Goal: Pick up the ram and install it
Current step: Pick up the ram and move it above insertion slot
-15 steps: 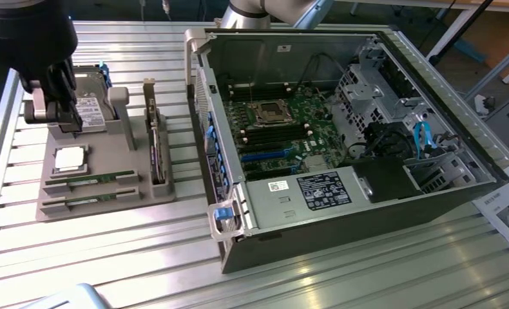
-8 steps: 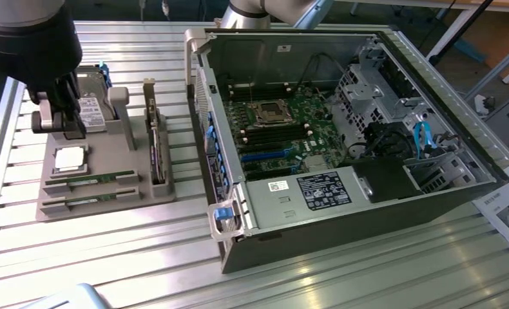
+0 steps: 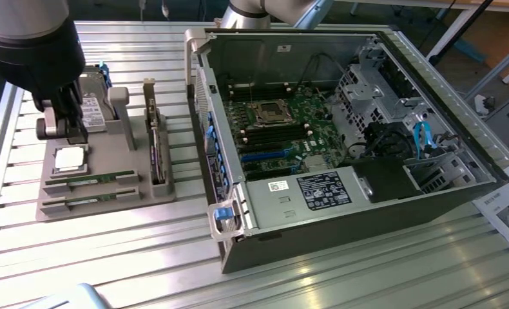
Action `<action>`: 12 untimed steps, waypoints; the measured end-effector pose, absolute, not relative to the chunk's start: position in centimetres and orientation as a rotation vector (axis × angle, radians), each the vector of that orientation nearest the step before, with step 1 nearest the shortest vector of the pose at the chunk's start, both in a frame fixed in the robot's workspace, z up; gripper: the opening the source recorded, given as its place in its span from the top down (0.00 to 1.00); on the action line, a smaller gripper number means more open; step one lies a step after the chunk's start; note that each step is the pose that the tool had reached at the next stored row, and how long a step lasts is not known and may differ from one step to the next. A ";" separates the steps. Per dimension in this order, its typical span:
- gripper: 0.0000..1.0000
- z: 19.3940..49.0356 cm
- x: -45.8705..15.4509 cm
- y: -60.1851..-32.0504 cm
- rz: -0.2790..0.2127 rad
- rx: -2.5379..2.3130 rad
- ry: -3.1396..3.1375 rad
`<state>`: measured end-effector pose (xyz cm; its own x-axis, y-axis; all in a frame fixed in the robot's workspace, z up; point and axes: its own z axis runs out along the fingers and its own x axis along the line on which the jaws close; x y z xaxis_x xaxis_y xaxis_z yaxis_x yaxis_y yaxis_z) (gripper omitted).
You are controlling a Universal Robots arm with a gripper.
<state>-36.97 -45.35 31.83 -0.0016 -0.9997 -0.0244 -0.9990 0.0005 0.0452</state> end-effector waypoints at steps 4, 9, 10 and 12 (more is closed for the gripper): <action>0.90 31.3 -37.0 -45.4 -0.077 2.209 -2.211; 0.90 30.6 -37.0 -45.4 -0.077 2.210 -2.211; 0.90 30.4 -37.0 -45.4 -0.077 2.210 -2.211; 0.90 30.2 -37.0 -45.4 -0.077 2.210 -2.211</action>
<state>-36.97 -45.36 30.20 -0.0010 -0.9997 -0.0244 -0.9990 -0.0001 0.0452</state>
